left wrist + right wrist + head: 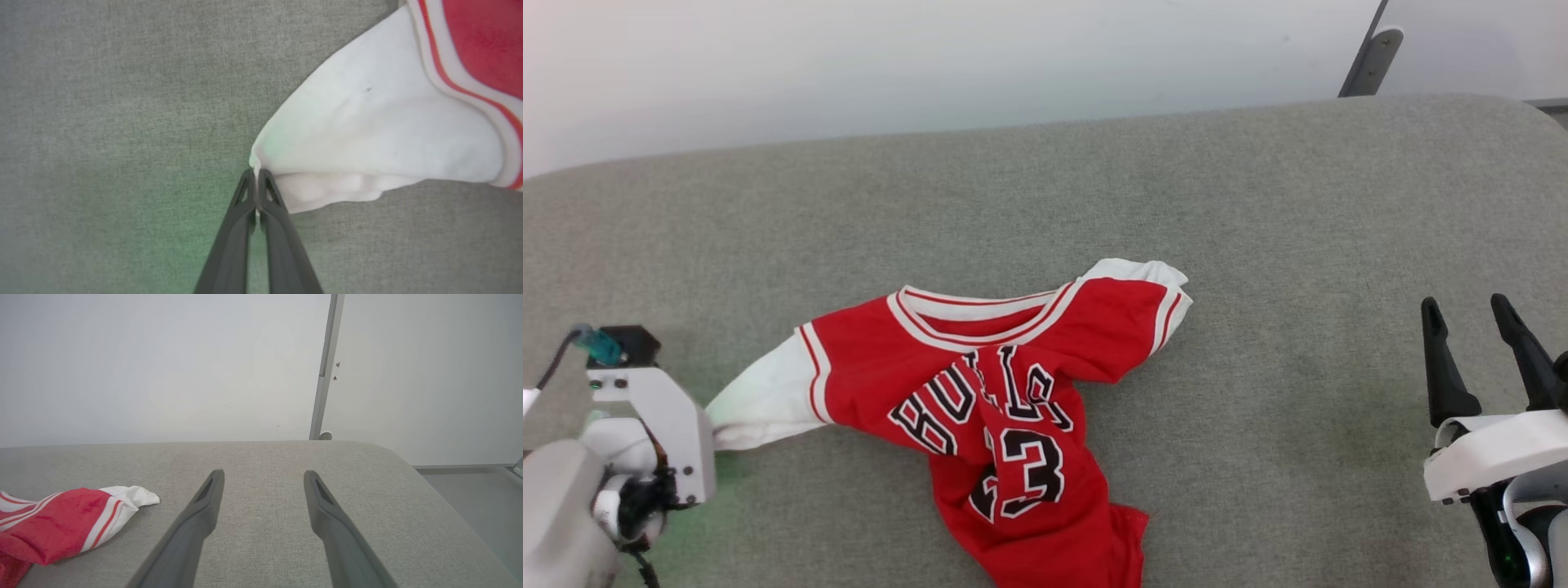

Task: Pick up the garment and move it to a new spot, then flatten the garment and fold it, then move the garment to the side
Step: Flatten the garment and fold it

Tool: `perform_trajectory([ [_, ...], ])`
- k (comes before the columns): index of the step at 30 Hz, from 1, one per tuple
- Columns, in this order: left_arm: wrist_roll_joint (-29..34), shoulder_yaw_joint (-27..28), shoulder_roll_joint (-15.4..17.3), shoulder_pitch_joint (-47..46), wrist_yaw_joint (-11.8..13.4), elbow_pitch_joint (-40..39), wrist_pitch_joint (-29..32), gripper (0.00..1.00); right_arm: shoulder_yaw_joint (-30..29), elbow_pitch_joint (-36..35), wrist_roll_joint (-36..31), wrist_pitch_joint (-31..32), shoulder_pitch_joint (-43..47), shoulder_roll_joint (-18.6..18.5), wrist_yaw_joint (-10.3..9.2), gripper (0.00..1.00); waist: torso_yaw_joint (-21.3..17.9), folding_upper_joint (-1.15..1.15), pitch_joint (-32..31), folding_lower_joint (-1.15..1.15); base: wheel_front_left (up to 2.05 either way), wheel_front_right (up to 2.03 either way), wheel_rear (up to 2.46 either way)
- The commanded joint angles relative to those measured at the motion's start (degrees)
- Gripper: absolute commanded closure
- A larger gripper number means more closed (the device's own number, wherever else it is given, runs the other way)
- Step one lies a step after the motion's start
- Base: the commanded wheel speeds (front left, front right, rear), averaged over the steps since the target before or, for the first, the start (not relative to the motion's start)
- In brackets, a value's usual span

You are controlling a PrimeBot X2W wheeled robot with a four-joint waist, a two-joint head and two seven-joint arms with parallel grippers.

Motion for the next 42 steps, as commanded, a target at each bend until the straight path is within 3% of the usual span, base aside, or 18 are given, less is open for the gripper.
perform_trajectory([
  [1, -0.16, 0.01, -0.45, 0.76, 0.21, -0.26, -0.24, 0.50, 0.10, -0.23, 0.16, 0.19, 0.22, -0.17, -0.09, 0.00, 0.25, 0.00, -0.30, 0.00, 0.00, 0.00, 0.00],
  [2, -0.41, 0.23, -0.50, 0.96, 0.37, -0.95, -0.73, 0.18, 0.21, -0.25, 0.25, 0.33, 0.26, -0.18, -0.09, 0.00, 0.35, 0.00, -0.42, 0.00, 0.00, 0.00, 0.00],
  [3, -0.48, 0.40, -0.48, 1.13, 0.60, -1.47, -1.11, 0.00, 0.50, -0.24, 0.37, 0.38, 0.28, -0.24, -0.09, 0.00, 0.44, 0.00, -0.53, 0.00, 0.00, 0.00, 0.00],
  [16, -0.23, 0.61, 1.12, 1.04, 3.23, -7.83, -0.10, 0.00, 1.33, 0.04, 0.72, 0.71, -0.05, -0.38, -0.09, 0.00, 1.90, 0.00, -2.27, 0.00, 0.00, 0.00, 0.00],
  [21, 0.06, 1.38, 1.03, 1.56, 3.83, -11.55, -2.93, 0.00, 2.22, 0.77, 1.26, 0.52, -0.19, -0.53, -0.09, 0.00, 2.56, 0.00, -2.86, 0.00, 0.00, 0.00, 0.00],
  [36, 4.73, 7.41, -0.41, 10.54, 6.62, -24.32, -33.46, 0.00, 11.39, 6.51, 5.84, 4.07, -5.00, -5.63, -0.09, 0.00, 7.66, 0.00, -2.47, 0.00, 0.00, 0.00, 0.00],
  [42, 5.22, 9.72, -2.42, 14.79, 8.36, -27.29, -40.81, 0.00, 18.30, 10.28, 9.99, 6.88, -8.17, -9.21, -0.09, 0.00, 10.04, 0.00, -1.86, 0.00, 0.00, 0.00, 0.00],
])
